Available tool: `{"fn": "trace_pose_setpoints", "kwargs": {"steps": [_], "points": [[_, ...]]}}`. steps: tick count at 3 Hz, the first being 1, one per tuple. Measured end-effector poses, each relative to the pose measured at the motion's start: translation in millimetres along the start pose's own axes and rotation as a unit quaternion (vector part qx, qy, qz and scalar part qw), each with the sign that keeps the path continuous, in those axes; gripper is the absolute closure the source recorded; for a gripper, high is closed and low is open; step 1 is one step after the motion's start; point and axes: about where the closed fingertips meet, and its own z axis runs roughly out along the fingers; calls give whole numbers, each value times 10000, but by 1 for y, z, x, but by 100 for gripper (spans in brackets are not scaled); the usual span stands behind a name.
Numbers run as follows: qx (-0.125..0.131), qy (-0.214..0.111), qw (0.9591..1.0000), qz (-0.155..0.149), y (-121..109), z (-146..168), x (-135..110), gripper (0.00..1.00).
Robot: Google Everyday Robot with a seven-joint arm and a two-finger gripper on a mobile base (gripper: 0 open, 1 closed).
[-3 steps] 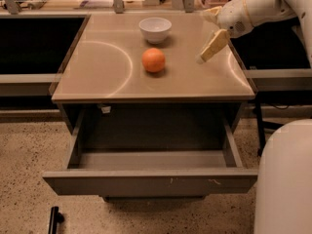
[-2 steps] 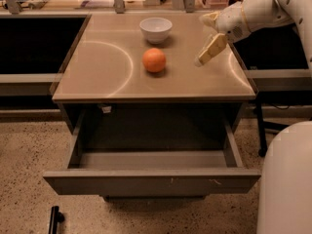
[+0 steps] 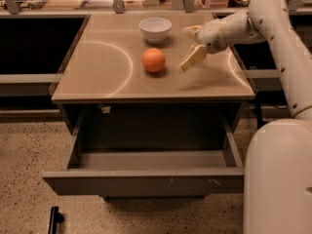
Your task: Place orange into top drawer
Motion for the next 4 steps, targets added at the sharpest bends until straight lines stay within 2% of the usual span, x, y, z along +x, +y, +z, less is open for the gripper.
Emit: {"fn": "trace_pose_setpoints", "kwargs": {"steps": [2,3,4], "points": [[-260,-540,9981,158,-8,51,2,0],[-412,-661,9966,253,-7,72,4,0],[-520,-634,9964,237,-6,91,3,19]]}}
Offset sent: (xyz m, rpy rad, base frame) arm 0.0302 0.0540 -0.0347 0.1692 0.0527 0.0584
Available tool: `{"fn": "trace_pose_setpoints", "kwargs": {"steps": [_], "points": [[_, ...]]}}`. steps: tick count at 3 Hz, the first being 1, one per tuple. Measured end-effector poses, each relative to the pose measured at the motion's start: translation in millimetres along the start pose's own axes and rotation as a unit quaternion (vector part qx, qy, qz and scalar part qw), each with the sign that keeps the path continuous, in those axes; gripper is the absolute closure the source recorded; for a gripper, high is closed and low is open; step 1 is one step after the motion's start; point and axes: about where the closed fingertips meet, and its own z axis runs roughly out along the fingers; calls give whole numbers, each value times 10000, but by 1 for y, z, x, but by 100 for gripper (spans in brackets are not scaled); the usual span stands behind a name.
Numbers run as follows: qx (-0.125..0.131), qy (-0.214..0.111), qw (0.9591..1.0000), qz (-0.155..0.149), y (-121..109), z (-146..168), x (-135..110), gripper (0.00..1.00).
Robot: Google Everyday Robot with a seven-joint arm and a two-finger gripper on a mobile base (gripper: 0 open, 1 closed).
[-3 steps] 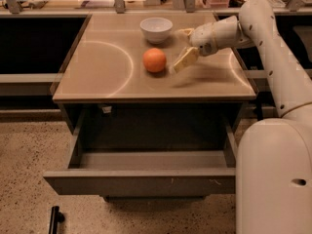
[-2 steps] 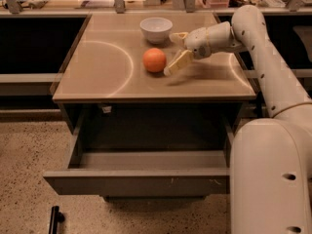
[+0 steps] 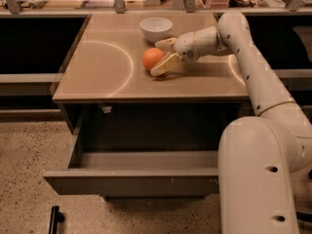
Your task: Place orange into top drawer
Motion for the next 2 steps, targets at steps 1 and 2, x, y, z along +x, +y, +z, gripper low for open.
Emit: {"fn": "trace_pose_setpoints", "kwargs": {"steps": [1,2], "points": [[-9,1,10000,-1,0,2,0,42],[-9,1,10000,-1,0,2,0,65]]}}
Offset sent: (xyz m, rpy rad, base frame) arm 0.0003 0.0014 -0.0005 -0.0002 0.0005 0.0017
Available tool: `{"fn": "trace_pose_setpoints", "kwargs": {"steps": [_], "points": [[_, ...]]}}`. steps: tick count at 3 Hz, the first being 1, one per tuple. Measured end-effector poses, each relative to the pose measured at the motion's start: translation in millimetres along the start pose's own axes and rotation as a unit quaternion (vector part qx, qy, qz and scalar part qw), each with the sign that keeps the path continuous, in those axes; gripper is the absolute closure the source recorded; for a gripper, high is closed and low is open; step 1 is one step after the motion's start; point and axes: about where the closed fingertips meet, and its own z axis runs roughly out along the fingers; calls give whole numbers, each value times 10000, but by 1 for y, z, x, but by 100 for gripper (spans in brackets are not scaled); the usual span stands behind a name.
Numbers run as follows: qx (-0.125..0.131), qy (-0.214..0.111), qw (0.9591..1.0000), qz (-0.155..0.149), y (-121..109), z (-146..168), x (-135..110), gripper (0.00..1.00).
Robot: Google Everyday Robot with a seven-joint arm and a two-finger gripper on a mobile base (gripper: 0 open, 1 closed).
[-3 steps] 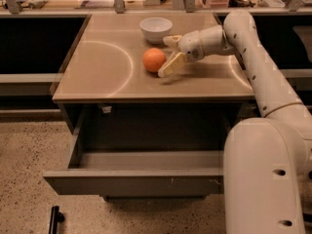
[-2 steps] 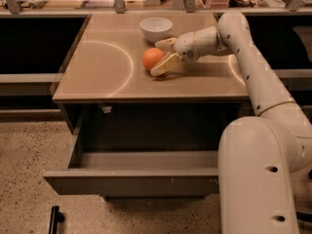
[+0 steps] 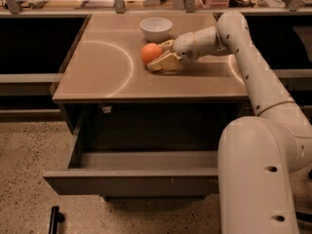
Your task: Place orange into top drawer
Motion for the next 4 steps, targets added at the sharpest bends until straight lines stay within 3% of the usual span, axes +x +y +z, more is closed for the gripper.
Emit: {"fn": "trace_pose_setpoints", "kwargs": {"steps": [1,2,3,4], "points": [[0,1,10000,0,0,0,0,89],[-19,80,10000,30,3,1,1,100],[276,324,9990,143,15,-33,-7,100],[635,463,9967,181,52,-80,-34,100]]}}
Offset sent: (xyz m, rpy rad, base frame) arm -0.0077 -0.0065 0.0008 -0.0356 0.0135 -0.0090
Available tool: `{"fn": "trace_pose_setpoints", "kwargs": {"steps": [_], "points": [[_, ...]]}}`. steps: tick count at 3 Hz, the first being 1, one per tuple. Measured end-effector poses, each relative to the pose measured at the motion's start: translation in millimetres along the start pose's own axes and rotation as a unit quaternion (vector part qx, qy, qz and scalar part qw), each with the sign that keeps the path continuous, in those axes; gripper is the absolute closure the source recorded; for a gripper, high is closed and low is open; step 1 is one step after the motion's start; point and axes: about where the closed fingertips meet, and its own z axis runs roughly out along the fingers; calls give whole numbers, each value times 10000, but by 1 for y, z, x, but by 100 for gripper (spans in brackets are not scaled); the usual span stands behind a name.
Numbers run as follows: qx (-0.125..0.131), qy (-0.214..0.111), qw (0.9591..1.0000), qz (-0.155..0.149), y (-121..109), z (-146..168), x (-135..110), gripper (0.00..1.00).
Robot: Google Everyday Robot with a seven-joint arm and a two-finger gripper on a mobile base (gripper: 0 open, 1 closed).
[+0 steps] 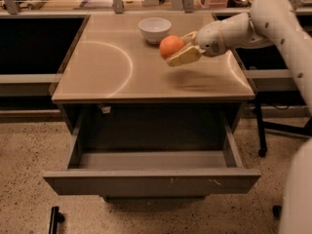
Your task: Place orange into top drawer
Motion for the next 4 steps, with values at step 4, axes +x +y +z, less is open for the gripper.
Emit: {"fn": "trace_pose_setpoints", "kwargs": {"steps": [4], "points": [[611,-54,9979,224,73,-43,2,100]]}}
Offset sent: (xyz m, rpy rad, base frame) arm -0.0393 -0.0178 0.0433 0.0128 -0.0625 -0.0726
